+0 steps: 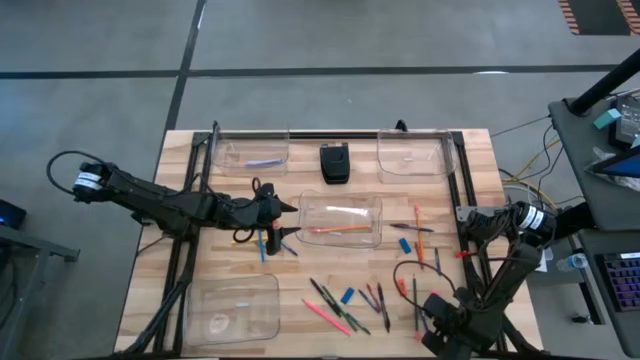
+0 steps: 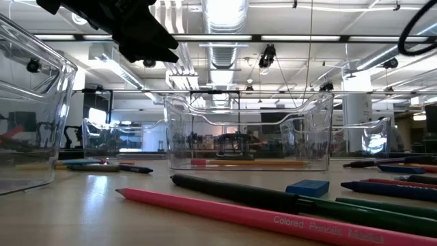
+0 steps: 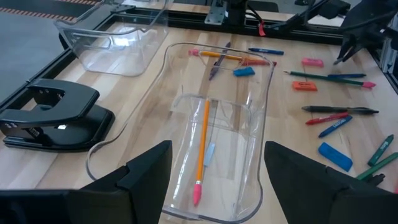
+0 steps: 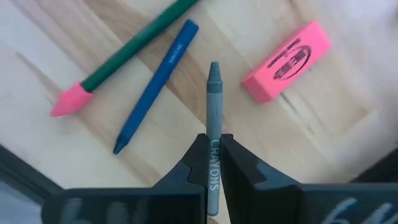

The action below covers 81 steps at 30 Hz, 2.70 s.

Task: Sort crayons/erasers/pens/pencils in bins
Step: Put the gray crayon into the top right transparent bin, then put the orange eraser into the bottom left transparent bin

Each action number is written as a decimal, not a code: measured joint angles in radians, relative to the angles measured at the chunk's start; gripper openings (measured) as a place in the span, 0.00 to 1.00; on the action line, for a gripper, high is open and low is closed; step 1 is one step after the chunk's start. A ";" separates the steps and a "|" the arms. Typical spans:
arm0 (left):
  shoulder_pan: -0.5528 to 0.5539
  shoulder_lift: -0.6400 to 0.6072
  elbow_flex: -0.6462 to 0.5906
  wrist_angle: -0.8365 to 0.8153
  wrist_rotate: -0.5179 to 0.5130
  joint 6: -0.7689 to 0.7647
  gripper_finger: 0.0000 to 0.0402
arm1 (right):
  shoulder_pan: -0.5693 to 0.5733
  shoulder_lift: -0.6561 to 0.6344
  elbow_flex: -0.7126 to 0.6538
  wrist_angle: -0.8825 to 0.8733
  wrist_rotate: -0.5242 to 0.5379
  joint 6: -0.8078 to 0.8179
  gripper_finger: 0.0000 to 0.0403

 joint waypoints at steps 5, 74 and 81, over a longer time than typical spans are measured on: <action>0.000 0.000 0.000 0.000 0.000 0.000 0.60 | -0.002 -0.002 0.059 -0.126 0.085 -0.018 0.04; 0.083 0.003 0.047 -0.436 -0.029 -0.372 0.60 | -1.656 -0.898 -0.450 0.627 0.028 -1.809 0.36; 0.132 0.045 0.057 -0.471 0.040 -0.170 0.60 | -1.488 -1.060 -0.531 0.723 0.028 -1.803 0.36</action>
